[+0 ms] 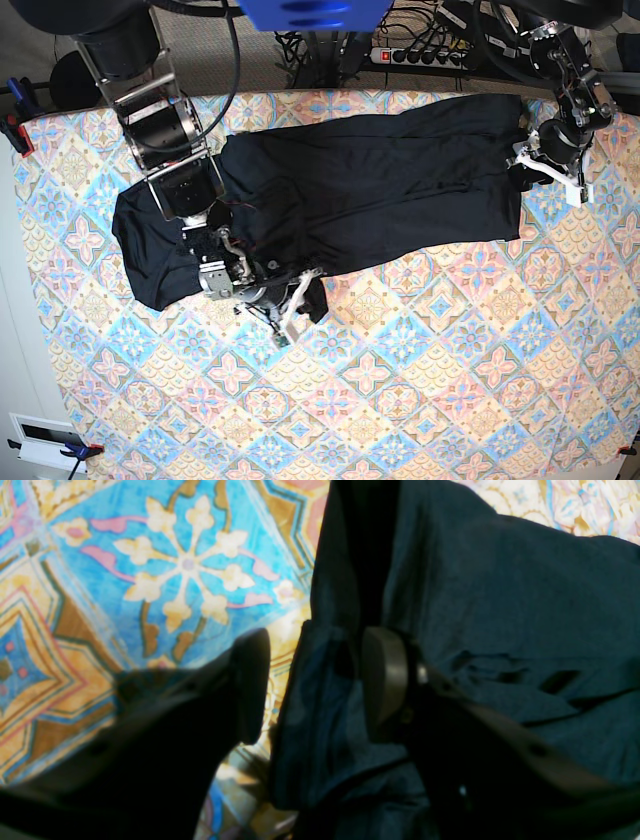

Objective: Layout the t-shirt on the table in an organized manner, then fold the t-shirt properly
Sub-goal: 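Regrasp the folded fabric with the right gripper and lift it, then carry the held fabric with the right gripper across toward the left gripper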

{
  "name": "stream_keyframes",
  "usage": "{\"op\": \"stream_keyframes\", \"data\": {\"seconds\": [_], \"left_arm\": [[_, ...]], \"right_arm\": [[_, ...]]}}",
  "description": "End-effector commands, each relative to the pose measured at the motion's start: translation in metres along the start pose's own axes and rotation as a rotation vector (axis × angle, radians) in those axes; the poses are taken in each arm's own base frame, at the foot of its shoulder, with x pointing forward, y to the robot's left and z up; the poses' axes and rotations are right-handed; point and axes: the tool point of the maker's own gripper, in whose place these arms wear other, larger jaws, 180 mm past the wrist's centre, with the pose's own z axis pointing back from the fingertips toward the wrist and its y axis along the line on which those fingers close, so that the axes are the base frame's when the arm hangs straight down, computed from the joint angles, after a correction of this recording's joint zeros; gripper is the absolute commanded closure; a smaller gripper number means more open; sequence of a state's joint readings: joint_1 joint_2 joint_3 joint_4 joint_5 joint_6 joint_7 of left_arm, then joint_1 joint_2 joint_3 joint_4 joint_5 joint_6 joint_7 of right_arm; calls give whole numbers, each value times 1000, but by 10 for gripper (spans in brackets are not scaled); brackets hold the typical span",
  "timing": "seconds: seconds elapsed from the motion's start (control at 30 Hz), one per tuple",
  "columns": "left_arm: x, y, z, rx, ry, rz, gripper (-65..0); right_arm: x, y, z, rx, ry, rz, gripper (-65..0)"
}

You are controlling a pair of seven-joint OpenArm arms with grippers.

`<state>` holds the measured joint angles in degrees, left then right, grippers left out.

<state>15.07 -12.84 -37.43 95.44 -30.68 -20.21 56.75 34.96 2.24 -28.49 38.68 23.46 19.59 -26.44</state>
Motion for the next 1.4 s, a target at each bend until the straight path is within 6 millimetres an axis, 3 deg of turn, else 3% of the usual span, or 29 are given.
{"op": "stream_keyframes", "data": {"seconds": [0.0,0.13,0.17,0.5,0.7,0.9,1.0,1.23,1.37], "left_arm": [[15,0,4,-6,-45,-13,-295],[15,0,4,-5,-46,-13,-295],[15,0,4,-5,-46,-13,-295],[16,0,4,-5,-47,-16,-295],[15,-1,3,-7,-45,-18,-295],[16,0,4,-4,-45,-21,-295],[15,0,3,-1,-43,-25,-295],[15,-1,3,-3,-42,-24,-295],[14,-1,3,-3,-41,-24,-295]], "right_arm": [[25,11,5,26,-22,60,0],[83,20,40,19,-129,196,0],[89,23,44,14,-141,209,0],[82,52,87,-21,-214,240,0],[97,39,126,-124,-306,117,0],[66,54,145,-107,-331,60,0],[58,68,155,-87,-349,56,0],[15,98,164,-67,-307,46,0],[6,147,152,-17,-276,162,0]]}}
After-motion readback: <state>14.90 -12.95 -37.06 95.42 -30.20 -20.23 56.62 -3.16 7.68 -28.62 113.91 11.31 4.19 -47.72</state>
